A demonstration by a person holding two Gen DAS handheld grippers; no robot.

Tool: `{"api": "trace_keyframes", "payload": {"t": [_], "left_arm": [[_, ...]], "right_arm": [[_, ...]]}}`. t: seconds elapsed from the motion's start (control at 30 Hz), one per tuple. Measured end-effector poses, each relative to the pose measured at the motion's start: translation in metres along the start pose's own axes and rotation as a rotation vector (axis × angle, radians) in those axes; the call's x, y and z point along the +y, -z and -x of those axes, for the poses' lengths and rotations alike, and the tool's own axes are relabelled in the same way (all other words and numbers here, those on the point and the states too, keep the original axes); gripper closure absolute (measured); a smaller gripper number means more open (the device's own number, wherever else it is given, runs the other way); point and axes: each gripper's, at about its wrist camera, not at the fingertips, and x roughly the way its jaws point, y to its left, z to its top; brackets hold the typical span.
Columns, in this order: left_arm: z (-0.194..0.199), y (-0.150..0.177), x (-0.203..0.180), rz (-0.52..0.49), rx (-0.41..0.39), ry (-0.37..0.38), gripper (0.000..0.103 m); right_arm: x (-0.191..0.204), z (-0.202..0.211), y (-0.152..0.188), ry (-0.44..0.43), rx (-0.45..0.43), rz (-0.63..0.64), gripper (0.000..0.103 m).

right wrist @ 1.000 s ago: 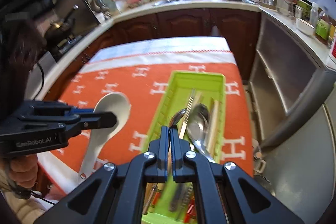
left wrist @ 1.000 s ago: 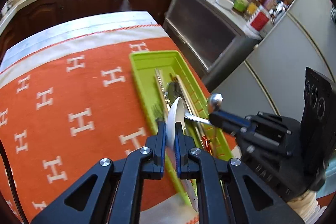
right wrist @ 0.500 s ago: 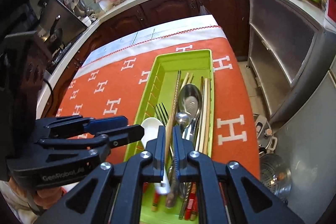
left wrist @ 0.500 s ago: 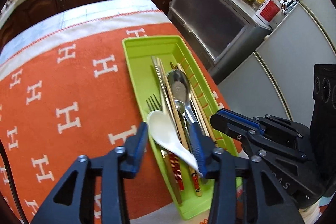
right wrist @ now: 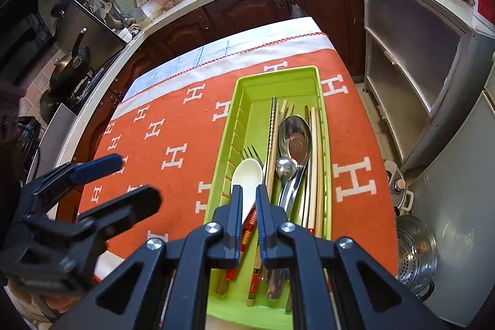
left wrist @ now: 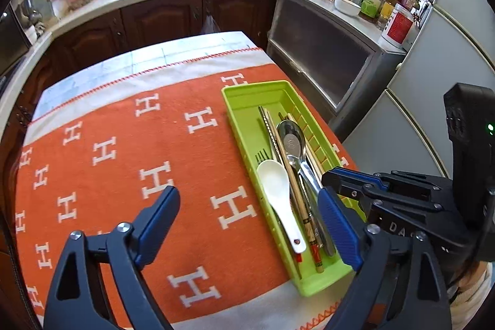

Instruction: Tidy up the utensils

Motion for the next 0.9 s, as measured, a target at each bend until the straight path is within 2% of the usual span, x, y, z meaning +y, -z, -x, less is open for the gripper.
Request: {"api": "trace_keyframes", "payload": {"t": [0.13,0.23,0.4,0.6,0.77,0.9], "left_arm": [[0.014,0.01,0.005,0.007,-0.018,-0.046,0.004],[0.023,0.017,0.014,0.035,-0.023,-0.082,0.003],[0.039,0.029,0.035,0.112,-0.033,-0.117,0.003],[0.074,0.042,0.059,0.161,-0.091,-0.211,0.001],[0.107,0.052,0.081,0.239,-0.124,-0.279,0.001],[0.125,0.06,0.088,0.265,-0.151,-0.343,0.001]], "right_arm": [[0.004,0.0,0.005,0.01,0.01,-0.011,0.094],[0.01,0.001,0.011,0.011,0.023,-0.024,0.084],[0.03,0.01,0.018,0.003,0.021,-0.015,0.079],[0.067,0.03,0.02,-0.002,-0.026,0.011,0.074],[0.099,0.046,0.02,0.003,-0.081,0.032,0.073],[0.119,0.056,0.023,-0.001,-0.112,0.052,0.067]]}}
